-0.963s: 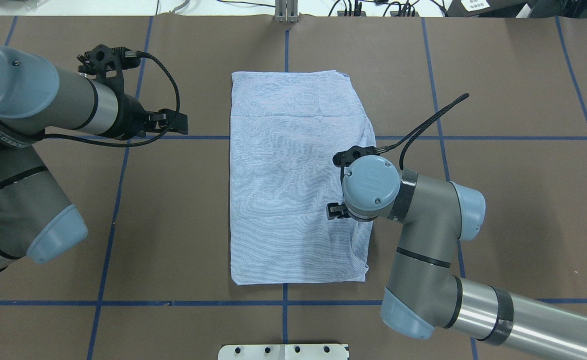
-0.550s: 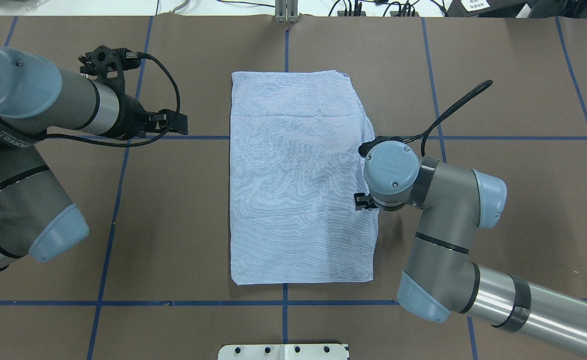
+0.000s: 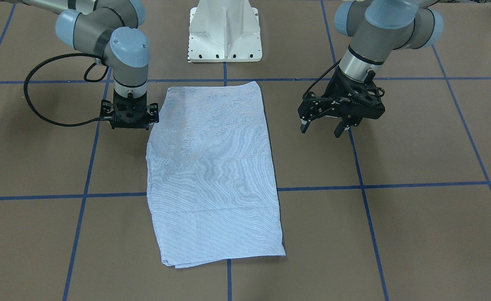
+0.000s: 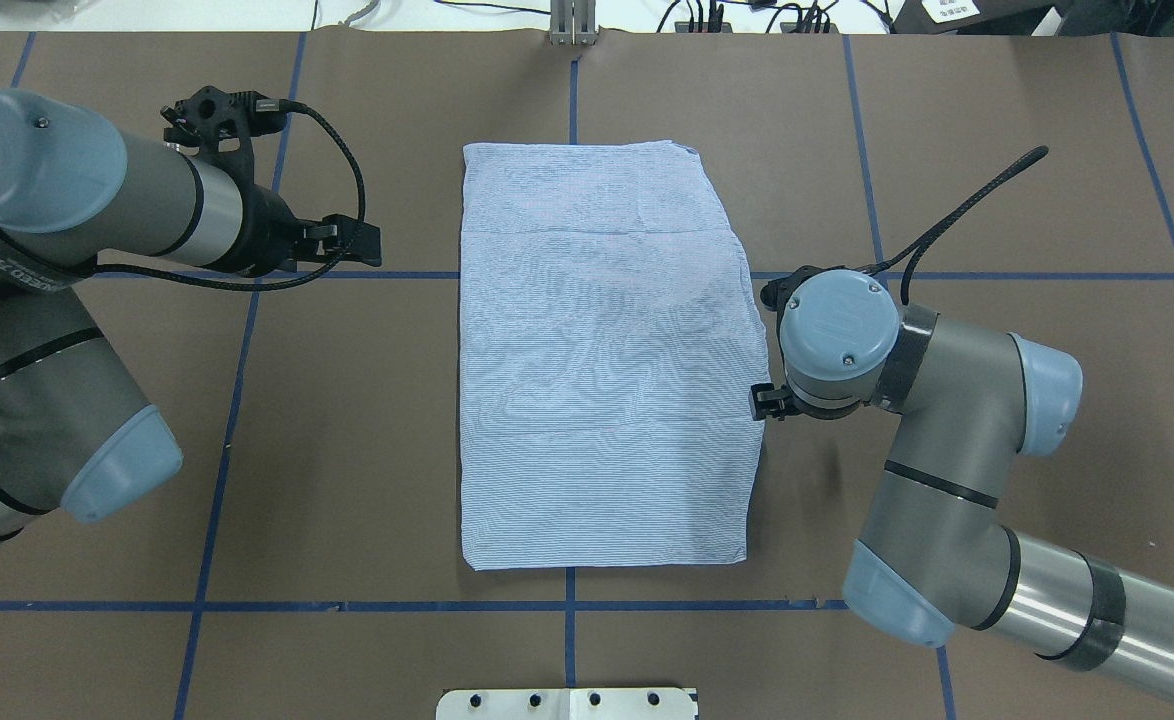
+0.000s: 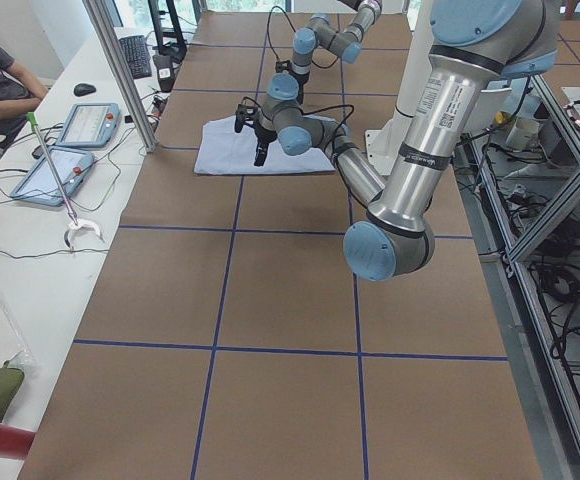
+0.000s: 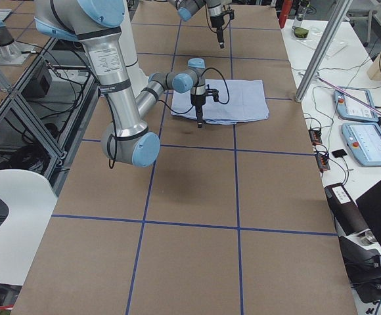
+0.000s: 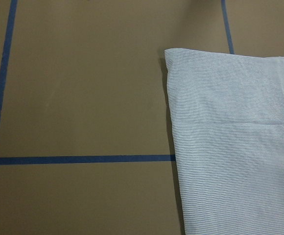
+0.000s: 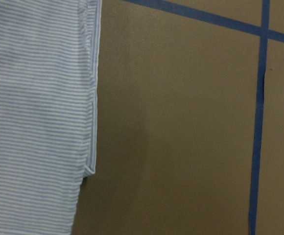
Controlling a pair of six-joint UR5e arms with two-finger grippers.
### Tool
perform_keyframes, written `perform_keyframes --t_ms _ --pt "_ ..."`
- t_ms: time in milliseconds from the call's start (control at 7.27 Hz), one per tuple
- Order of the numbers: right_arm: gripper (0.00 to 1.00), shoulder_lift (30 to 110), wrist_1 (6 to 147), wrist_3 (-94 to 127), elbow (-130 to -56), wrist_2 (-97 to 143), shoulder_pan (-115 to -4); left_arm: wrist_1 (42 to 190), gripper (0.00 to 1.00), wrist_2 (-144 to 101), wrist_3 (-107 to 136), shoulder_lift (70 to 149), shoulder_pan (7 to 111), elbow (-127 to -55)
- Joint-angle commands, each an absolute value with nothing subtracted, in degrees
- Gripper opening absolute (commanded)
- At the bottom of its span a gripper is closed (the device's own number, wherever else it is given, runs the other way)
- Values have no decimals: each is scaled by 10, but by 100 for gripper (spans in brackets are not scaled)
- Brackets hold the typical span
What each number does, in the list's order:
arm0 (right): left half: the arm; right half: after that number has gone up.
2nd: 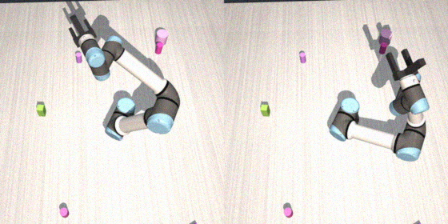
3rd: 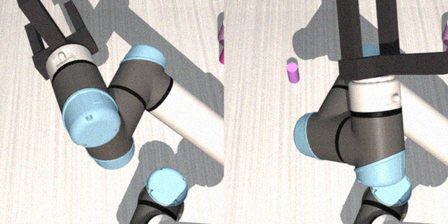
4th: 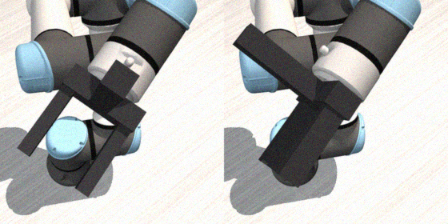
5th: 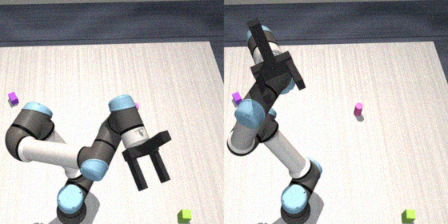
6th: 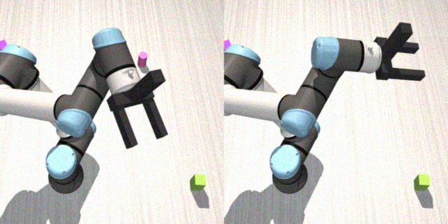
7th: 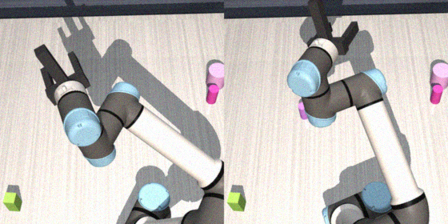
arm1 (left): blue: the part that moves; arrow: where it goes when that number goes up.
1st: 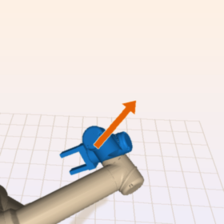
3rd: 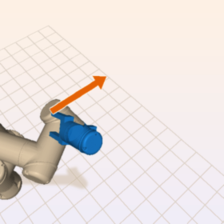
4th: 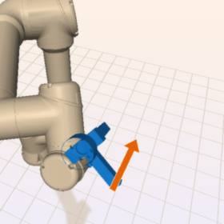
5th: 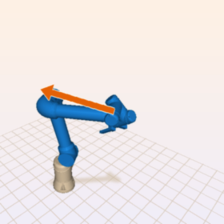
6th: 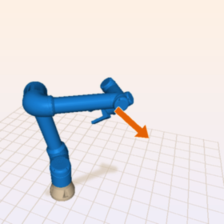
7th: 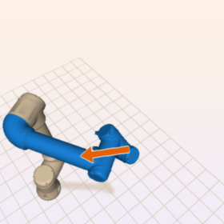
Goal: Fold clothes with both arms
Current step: 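Move the right gripper to the shirt's side edge while the left gripper lowers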
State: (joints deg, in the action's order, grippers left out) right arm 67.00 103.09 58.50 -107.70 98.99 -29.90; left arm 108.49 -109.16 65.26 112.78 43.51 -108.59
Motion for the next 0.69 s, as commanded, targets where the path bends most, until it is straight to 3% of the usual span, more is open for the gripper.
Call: perform_keyframes --t_ms 0,275,550 --pt "100 670 1032 585 -1116 1015 -305 1085 100 -1092 655 1129 435 -1092" --pt "100 670 1029 599 -1170 1076 -308 1087 100 -1093 672 1134 432 -1097" --pt "100 674 1028 653 -1221 1086 -308 1087 100 -1090 772 1132 363 -1109"
